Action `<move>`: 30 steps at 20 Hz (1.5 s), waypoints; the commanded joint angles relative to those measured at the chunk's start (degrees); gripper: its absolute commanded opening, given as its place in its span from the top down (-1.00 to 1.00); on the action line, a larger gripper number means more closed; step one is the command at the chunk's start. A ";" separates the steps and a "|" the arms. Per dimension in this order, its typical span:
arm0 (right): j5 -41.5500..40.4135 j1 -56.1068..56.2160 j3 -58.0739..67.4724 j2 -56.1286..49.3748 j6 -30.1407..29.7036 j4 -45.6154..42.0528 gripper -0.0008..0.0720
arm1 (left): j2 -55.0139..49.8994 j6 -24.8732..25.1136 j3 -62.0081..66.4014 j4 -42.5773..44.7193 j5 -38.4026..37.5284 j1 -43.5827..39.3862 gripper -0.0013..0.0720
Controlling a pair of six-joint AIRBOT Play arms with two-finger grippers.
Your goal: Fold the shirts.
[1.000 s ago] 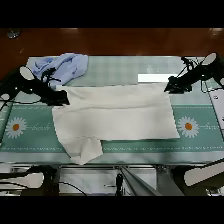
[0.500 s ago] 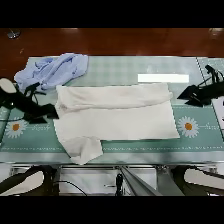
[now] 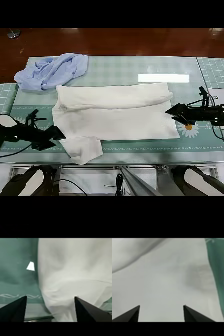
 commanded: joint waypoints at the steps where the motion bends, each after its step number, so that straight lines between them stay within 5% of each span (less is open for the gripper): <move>1: -0.07 3.15 -1.36 0.66 -0.55 1.03 -0.75 | 1.46 6.01 -5.97 -12.02 2.27 0.31 -0.96; 9: 0.94 2.91 -0.09 0.66 1.11 4.59 -0.75 | 1.44 10.78 -13.64 -16.22 9.29 0.31 -0.95; 10: 2.23 1.60 0.96 0.66 1.51 4.66 -0.74 | 1.44 12.22 -13.62 -17.75 9.33 0.31 -0.80; 12: 5.55 -2.69 3.06 0.66 1.73 3.06 -0.74 | 1.46 17.55 -13.62 -21.55 8.68 0.31 0.89; 17: 8.79 -9.51 -0.13 1.64 18.18 -28.68 -0.74 | 1.49 21.46 -11.45 -26.23 6.47 0.31 0.89; 30: 2.21 -4.76 -6.16 -1.20 11.61 -13.00 -0.72 | 1.46 21.38 -10.01 -26.25 6.27 0.31 0.89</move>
